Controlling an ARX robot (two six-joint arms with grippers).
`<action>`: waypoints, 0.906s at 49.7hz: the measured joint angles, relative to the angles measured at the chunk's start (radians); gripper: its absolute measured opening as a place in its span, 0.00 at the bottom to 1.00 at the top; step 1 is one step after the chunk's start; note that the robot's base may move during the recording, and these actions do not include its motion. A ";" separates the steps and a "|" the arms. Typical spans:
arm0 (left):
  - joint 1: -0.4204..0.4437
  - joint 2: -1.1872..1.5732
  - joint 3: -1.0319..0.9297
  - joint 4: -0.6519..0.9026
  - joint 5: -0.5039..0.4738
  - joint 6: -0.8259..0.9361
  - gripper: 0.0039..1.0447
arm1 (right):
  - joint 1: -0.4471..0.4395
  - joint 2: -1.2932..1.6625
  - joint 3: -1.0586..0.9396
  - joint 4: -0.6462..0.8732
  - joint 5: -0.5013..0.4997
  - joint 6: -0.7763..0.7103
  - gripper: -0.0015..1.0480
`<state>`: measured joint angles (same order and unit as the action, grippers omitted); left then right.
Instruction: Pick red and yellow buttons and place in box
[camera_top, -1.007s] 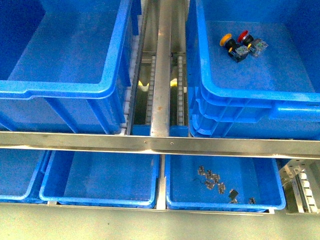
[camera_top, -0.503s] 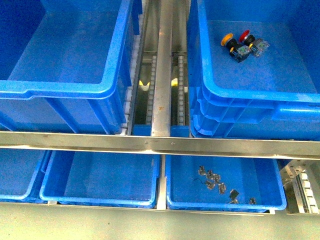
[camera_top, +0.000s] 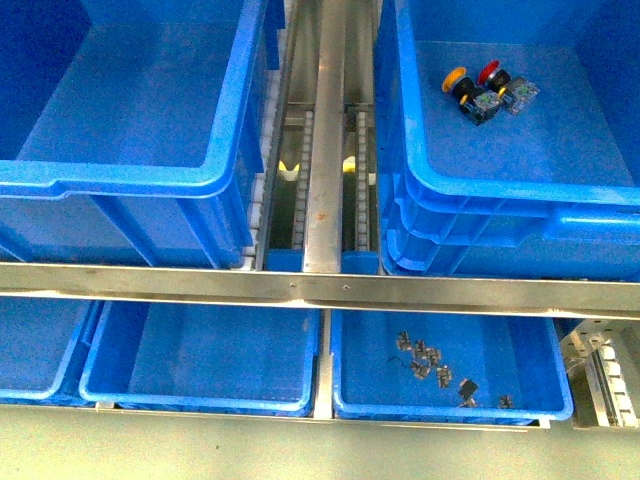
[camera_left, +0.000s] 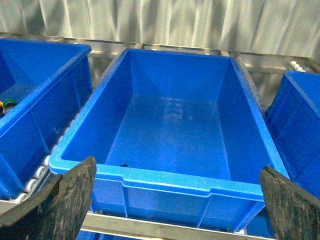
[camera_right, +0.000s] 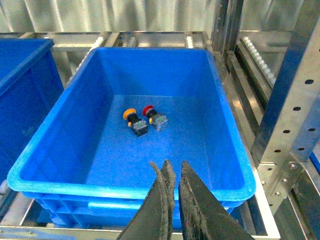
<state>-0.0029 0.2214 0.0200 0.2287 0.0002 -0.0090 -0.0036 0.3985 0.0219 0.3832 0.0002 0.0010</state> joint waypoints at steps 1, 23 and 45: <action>0.000 0.000 0.000 0.000 -0.001 0.000 0.93 | 0.000 -0.005 0.000 0.000 0.000 -0.001 0.03; 0.000 0.000 0.000 0.000 0.000 0.001 0.93 | 0.002 -0.154 0.000 -0.137 0.000 -0.001 0.03; 0.000 0.000 0.000 0.000 0.000 0.001 0.93 | 0.002 -0.380 0.000 -0.376 0.000 -0.001 0.03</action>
<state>-0.0029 0.2214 0.0200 0.2287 -0.0002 -0.0078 -0.0013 0.0181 0.0219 0.0071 0.0002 0.0002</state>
